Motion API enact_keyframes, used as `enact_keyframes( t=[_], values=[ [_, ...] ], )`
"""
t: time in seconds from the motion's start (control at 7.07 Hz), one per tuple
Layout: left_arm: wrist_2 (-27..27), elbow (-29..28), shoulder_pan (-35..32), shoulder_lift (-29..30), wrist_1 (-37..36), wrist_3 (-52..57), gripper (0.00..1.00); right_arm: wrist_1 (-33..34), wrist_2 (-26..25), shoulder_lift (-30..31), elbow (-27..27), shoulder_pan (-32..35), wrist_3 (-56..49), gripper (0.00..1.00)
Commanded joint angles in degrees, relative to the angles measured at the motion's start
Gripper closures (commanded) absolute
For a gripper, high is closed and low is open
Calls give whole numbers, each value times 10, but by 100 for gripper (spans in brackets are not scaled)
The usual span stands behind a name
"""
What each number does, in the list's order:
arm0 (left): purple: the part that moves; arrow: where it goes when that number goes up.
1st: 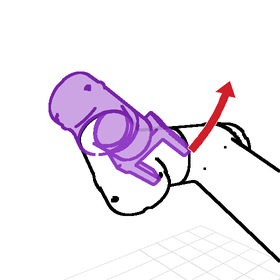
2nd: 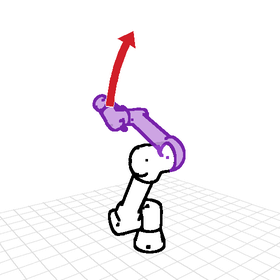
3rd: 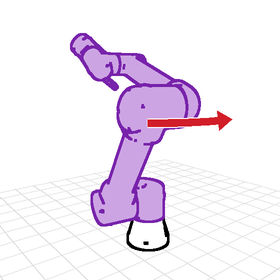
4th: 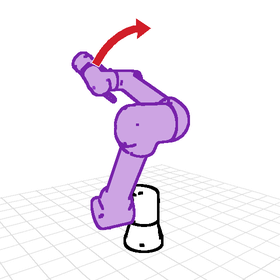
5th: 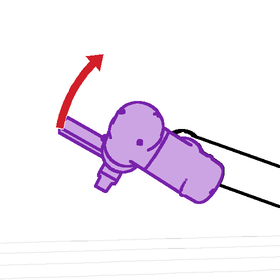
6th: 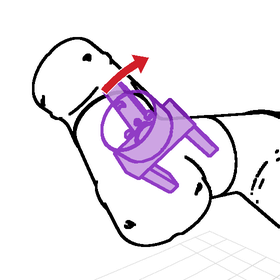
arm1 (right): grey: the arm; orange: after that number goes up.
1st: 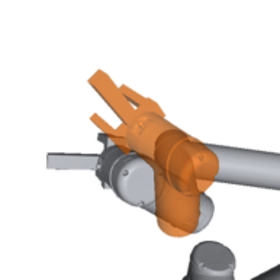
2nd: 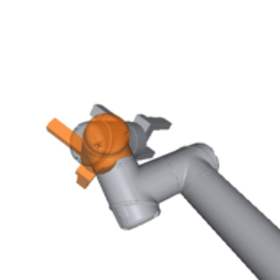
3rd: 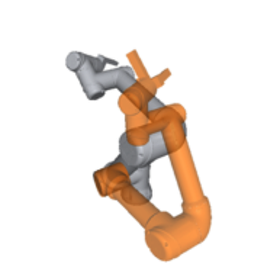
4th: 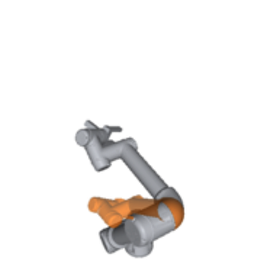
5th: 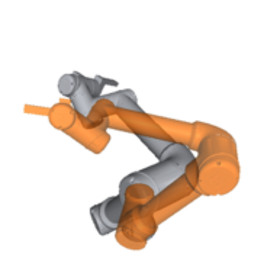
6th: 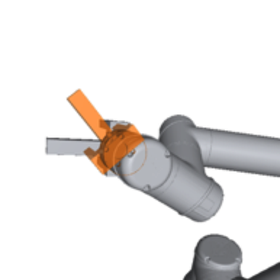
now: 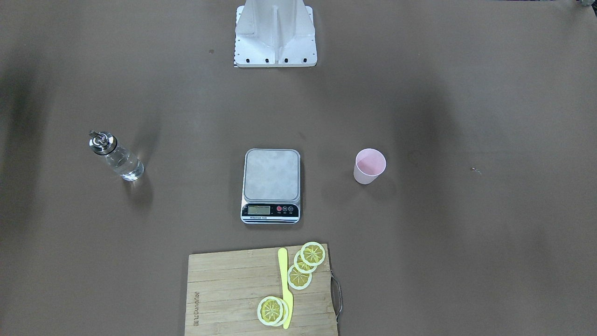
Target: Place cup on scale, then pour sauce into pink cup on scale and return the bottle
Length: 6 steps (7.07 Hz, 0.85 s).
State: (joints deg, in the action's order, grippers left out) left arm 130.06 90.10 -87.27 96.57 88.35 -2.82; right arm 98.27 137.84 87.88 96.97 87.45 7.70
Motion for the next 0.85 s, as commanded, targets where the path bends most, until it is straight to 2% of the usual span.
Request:
enact_keyframes(
  t=[0.0,0.42,0.57,0.71],
  values=[
    [-1,1,3,5,1,3,2,0,0,-3,-1,0,0,0],
    [2,31,8,26,-2,-8,3,1,1,-6,8,0,-1,0],
    [2,55,31,37,-9,-42,3,6,6,-5,34,0,2,0],
    [4,88,78,44,-5,-131,3,3,4,-21,42,-1,3,0]
  ],
)
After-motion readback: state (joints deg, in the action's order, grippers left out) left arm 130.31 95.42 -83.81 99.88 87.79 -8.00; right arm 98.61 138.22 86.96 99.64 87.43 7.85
